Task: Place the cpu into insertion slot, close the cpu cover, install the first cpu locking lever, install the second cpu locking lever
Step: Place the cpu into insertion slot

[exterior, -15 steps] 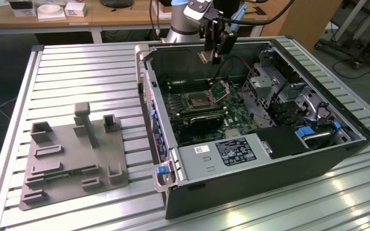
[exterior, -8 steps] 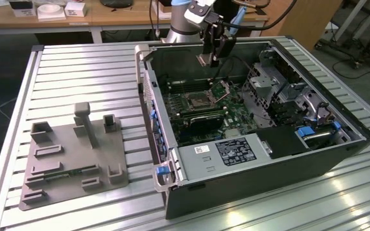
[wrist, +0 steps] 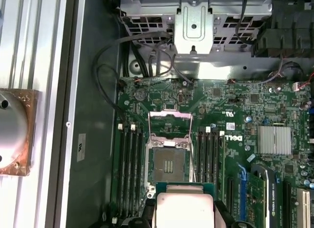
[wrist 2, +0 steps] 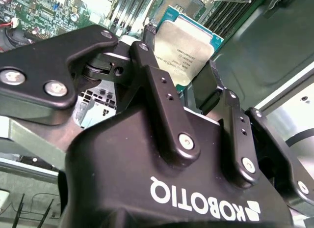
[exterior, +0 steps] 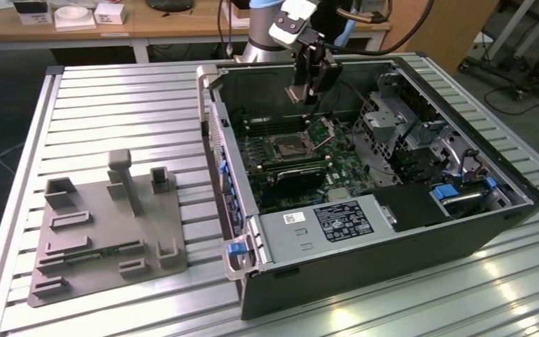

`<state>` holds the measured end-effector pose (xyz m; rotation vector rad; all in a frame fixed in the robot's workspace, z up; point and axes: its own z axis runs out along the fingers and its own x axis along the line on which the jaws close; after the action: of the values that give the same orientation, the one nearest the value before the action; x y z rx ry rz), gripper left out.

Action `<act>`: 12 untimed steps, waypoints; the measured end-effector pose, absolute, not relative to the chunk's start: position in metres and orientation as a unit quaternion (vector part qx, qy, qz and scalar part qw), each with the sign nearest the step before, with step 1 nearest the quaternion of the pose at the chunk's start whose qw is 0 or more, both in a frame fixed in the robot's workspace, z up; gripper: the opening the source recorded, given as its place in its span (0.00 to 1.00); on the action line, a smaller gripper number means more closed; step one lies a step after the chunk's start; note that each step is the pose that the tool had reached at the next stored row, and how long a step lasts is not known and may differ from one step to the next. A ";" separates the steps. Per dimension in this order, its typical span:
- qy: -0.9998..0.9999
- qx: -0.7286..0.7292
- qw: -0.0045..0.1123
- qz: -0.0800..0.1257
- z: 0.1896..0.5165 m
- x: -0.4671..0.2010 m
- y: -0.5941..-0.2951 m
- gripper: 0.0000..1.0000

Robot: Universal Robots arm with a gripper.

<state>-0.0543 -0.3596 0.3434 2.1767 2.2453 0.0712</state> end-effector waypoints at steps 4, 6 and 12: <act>0.718 0.696 0.006 0.023 0.340 -0.053 -0.359 0.54; 0.718 0.696 0.006 0.023 0.339 -0.053 -0.359 0.54; 0.718 0.696 0.006 0.023 0.339 -0.052 -0.359 0.54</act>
<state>-0.0525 -0.3595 0.3392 2.1779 2.2462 0.0710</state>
